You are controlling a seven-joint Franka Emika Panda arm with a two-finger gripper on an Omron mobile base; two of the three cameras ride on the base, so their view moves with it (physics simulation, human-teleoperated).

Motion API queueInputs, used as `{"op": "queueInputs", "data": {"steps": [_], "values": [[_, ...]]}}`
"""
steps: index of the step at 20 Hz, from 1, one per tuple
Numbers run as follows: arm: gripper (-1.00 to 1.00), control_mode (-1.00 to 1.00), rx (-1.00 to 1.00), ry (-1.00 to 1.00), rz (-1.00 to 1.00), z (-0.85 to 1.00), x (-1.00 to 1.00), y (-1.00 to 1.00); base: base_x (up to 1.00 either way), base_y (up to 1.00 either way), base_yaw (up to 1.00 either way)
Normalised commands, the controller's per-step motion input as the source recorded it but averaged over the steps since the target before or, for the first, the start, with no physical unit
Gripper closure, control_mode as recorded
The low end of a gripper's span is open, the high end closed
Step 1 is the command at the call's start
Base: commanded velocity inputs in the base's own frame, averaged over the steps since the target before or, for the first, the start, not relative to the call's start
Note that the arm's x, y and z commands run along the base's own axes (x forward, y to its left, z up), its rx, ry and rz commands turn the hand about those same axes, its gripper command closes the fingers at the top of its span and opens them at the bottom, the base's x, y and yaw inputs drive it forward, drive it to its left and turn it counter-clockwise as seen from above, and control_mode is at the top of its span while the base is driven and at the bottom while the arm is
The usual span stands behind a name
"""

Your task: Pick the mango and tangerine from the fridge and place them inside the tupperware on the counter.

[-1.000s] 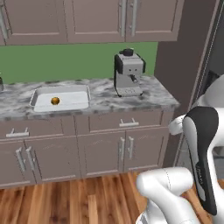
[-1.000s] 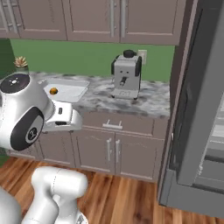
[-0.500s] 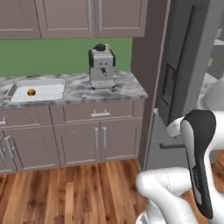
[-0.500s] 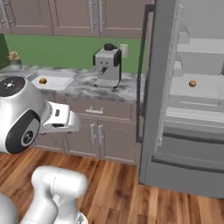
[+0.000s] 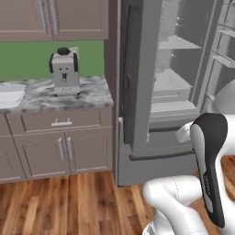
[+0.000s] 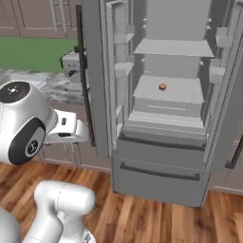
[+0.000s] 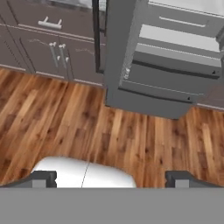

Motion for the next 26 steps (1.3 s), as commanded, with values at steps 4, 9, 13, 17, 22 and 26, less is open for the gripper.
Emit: {"op": "queueInputs", "data": {"steps": [4, 9, 13, 17, 22, 26], "values": [[-1.0, 1.0, 0.0, 0.0, 0.0, 0.0, 0.0, 0.0, 0.0, -1.0, 0.0], [-1.0, 1.0, 0.0, 0.0, 0.0, 0.0, 0.0, 0.0, 0.29, -0.58, 0.0], [-1.0, 1.0, 0.0, 0.0, 0.0, 0.0, 0.0, 0.0, 0.76, -0.11, 0.0], [-1.0, 1.0, 0.0, 0.0, 0.0, 0.0, 0.0, 0.0, 0.91, -0.01, 0.0], [-1.0, 1.0, 0.0, 0.0, 0.0, 0.0, 0.0, 0.0, 0.49, -0.34, 0.0], [-1.0, 1.0, 0.0, 0.0, 0.0, 0.0, 0.0, 0.0, 0.37, -0.33, 0.0]]}}
